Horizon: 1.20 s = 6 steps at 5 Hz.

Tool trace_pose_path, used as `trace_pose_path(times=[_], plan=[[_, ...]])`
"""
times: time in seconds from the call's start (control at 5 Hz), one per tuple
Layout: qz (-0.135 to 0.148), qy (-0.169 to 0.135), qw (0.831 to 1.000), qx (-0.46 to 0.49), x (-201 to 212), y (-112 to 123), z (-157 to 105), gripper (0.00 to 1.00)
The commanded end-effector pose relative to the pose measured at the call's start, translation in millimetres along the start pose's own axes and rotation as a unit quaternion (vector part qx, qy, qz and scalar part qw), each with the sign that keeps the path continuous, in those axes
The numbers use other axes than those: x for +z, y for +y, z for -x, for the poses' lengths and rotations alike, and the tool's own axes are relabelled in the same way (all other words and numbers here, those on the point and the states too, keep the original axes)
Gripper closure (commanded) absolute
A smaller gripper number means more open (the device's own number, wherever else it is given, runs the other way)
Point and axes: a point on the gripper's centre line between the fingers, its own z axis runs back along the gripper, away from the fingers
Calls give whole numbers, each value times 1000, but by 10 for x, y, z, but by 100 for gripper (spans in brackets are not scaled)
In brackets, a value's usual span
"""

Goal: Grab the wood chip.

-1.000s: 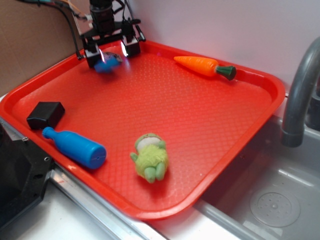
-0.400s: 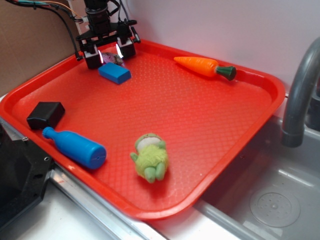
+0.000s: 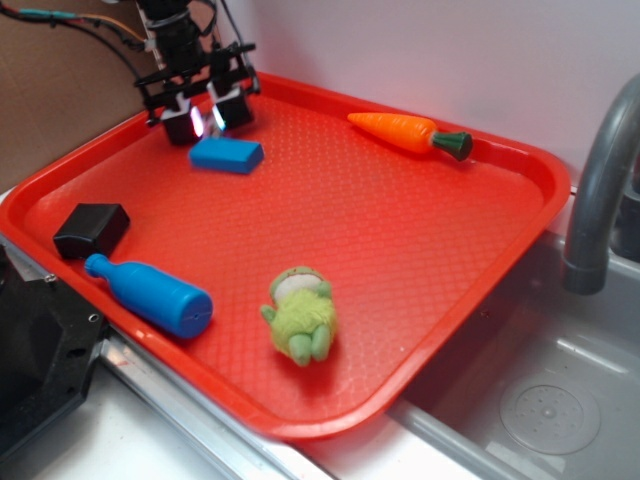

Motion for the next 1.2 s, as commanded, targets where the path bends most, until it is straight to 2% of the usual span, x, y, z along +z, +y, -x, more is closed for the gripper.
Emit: trace_pose_path(times=[0.0,0.2,0.4,0.6,0.8,1.0], plan=[[9,-124,954,-274,983,-411,525,100],[-14,-168,901,-400,1316,-594,867,100],[-17,-186,871,-454,1503,-691,1147,100],[13,-156,878,-452,1630,-642,1257,100],[57,-83,892,-441,1731,-603,1336,100],[88,8,906,-414,1629,-588,1227,100]])
